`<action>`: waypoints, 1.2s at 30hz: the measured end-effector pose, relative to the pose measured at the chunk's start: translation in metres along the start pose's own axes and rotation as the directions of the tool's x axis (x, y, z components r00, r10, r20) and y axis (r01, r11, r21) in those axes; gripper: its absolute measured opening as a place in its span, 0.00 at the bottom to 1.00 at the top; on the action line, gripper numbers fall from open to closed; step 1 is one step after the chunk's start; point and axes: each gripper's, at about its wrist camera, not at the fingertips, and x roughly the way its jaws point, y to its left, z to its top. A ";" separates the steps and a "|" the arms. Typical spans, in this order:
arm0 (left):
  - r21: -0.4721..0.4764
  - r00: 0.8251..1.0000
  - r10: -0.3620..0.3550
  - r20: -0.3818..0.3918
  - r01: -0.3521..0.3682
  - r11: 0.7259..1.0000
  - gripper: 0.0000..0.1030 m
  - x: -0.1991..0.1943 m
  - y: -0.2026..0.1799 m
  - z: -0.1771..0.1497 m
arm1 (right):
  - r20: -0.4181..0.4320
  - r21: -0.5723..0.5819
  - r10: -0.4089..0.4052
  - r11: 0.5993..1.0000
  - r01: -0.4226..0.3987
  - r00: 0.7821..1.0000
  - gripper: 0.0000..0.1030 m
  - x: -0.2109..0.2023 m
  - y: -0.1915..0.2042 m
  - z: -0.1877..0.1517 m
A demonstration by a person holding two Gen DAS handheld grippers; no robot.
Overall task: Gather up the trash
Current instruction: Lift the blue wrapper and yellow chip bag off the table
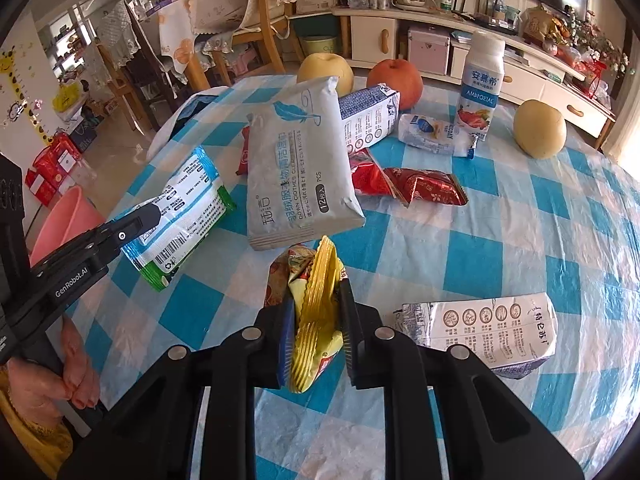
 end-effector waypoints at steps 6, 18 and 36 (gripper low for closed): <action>-0.019 1.000 -0.013 -0.016 0.013 1.000 0.15 -0.012 0.005 -0.010 | 0.009 0.002 0.037 0.999 -0.037 0.999 0.21 -0.004 0.015 -0.011; -0.002 0.990 0.035 -0.138 -0.035 0.999 0.53 0.014 0.010 -0.026 | -0.013 -0.024 0.031 0.999 -0.031 0.999 0.20 0.004 0.034 -0.024; -0.046 0.998 -0.022 -0.058 0.019 0.999 0.13 -0.010 0.013 -0.016 | 0.078 -0.054 0.054 0.997 -0.049 0.995 0.20 -0.017 0.056 -0.012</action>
